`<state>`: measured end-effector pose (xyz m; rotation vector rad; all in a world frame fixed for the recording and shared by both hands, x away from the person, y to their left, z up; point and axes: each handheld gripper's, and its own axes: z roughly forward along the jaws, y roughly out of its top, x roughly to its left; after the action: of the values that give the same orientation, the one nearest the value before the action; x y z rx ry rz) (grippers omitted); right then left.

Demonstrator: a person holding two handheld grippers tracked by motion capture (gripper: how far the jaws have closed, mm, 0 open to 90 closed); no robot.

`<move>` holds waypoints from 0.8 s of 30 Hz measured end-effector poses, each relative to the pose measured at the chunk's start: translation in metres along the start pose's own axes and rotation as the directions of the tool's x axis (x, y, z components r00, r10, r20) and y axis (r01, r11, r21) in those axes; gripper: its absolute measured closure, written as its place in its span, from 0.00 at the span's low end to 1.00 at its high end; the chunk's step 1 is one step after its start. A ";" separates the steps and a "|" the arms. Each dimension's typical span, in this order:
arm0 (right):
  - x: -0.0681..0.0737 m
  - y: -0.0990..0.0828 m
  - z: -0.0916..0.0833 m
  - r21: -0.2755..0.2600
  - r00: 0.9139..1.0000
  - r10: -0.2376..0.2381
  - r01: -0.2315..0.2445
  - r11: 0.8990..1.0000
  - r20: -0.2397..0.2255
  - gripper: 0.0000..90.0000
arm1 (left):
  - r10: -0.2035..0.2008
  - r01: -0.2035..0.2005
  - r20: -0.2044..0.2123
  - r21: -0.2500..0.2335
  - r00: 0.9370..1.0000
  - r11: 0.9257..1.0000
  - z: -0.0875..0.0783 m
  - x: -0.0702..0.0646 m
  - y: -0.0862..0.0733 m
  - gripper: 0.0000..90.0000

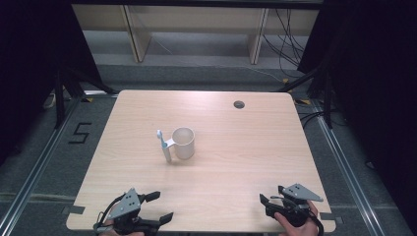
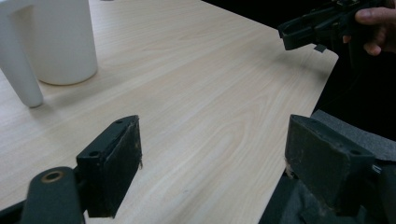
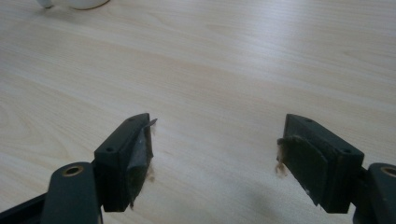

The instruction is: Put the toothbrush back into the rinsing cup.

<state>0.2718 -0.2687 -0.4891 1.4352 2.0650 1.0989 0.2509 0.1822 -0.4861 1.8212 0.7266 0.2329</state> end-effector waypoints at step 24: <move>-0.002 0.000 0.002 -0.002 0.999 -0.039 0.039 0.999 0.005 0.29 | 0.020 -0.020 0.006 0.024 1.000 1.000 -0.016 -0.022 -0.016 0.20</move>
<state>0.2743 -0.2701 -0.4902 1.3895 2.0787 1.0807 0.2204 0.1853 -0.4902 1.8522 0.7103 0.2321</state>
